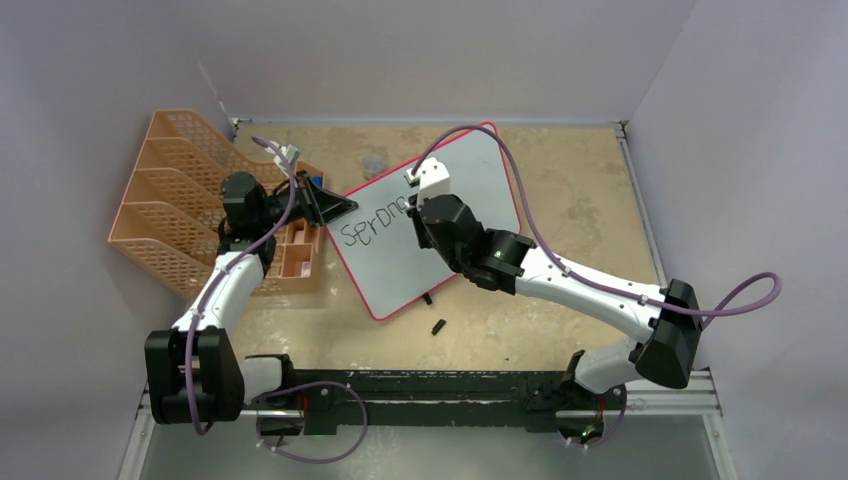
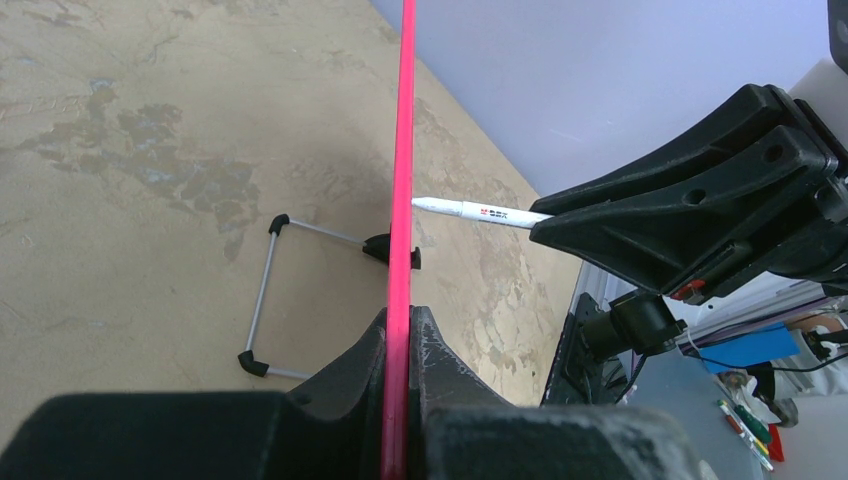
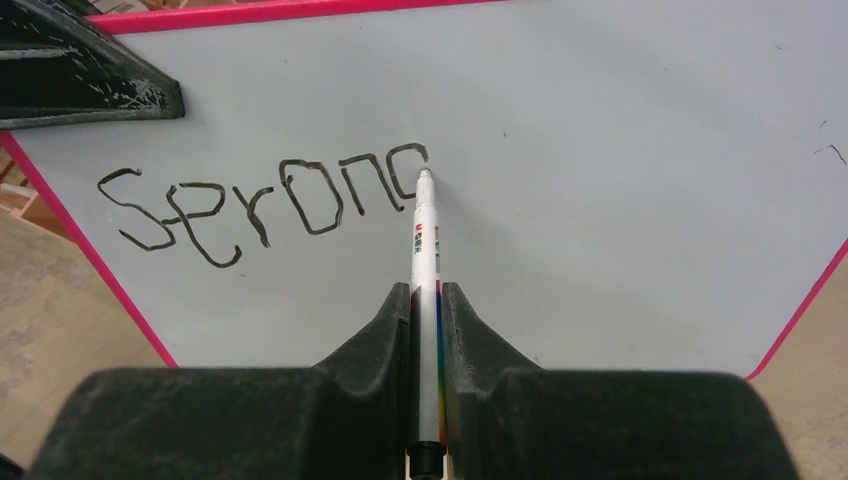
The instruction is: Write a sentence on the whiteboard
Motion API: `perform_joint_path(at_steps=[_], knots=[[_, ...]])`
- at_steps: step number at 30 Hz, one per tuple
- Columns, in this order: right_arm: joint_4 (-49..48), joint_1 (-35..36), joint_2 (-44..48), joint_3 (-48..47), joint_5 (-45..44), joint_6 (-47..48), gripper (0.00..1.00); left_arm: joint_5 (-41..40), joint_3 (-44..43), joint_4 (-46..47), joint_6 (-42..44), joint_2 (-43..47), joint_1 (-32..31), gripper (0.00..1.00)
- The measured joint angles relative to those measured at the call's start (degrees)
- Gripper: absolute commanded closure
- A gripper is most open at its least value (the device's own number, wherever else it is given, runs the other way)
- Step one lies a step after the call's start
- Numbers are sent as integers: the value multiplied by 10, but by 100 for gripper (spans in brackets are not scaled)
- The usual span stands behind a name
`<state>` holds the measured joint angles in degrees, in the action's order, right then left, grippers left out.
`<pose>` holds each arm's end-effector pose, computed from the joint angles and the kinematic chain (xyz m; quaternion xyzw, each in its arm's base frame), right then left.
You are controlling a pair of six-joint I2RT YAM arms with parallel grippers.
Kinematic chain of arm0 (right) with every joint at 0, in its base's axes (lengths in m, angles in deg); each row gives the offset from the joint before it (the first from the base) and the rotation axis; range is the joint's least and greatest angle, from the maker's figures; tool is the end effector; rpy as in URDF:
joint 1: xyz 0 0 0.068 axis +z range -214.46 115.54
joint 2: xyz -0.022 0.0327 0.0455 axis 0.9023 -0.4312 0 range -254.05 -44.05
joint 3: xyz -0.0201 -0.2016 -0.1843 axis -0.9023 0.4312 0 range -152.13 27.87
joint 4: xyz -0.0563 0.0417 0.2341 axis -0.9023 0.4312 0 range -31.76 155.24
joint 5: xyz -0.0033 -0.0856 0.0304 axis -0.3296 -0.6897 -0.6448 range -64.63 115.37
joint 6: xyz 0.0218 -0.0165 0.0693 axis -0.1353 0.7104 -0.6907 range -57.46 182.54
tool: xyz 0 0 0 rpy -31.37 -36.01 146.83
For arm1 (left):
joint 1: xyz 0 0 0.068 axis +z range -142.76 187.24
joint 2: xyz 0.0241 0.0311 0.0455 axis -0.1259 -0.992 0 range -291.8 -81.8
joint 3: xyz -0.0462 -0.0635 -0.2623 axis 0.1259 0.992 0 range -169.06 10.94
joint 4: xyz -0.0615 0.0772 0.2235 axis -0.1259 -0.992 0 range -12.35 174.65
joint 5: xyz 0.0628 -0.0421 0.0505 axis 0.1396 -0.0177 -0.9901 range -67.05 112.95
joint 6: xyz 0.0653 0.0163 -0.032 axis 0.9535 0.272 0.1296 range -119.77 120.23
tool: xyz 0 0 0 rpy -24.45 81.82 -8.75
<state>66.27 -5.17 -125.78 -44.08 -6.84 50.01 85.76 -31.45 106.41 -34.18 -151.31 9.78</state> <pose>0.2004 0.2721 0.3576 -0.1581 0.7775 0.1504 0.5899 0.2607 -0.0440 0.3022 0.1327 0.7098 -0.5282 0.4468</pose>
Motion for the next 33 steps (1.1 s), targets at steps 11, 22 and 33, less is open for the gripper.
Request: perform_joint_path(at_steps=[11,22,33], knots=[[-16,0,0,0,-2,5,100,0,0,0,0,0,0,100],[-4,0,0,-1,0,-3,100,0,0,0,0,0,0,100],[22,0,0,-1,2,-16,100,0,0,0,1,0,0,100]])
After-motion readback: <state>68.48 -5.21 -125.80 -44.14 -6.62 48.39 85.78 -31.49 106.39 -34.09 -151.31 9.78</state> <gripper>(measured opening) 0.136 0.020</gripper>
